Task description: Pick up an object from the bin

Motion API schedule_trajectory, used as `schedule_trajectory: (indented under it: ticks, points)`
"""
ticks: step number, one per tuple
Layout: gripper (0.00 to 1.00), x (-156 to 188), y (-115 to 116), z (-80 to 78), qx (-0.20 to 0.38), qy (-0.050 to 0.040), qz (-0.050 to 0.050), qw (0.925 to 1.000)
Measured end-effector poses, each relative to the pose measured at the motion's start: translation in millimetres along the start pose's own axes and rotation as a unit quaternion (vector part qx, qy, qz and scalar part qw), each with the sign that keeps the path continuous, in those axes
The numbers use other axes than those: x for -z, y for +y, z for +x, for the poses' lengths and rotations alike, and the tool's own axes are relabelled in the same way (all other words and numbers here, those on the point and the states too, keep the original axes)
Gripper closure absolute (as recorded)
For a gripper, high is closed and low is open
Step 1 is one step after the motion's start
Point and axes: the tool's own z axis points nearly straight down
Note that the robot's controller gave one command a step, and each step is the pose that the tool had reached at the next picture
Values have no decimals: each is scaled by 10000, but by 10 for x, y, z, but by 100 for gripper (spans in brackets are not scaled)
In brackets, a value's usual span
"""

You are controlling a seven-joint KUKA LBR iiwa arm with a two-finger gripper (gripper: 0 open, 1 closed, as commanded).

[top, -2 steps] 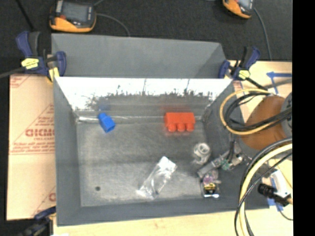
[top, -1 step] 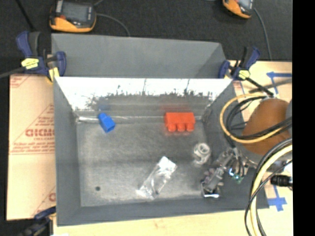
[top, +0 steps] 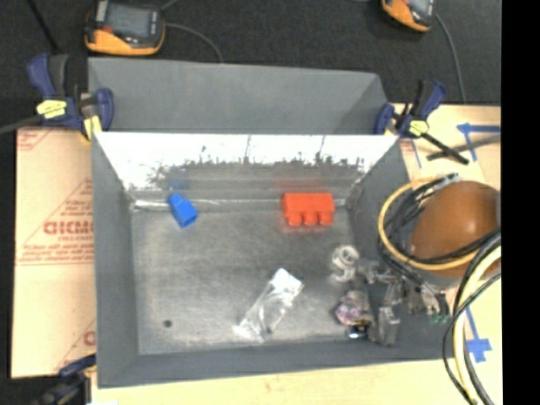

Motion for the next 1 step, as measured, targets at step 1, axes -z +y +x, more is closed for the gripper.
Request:
schedule_trajectory:
  ticks: [1]
  points:
    - [100,13,7,-12,-15,-13,-6,10000]
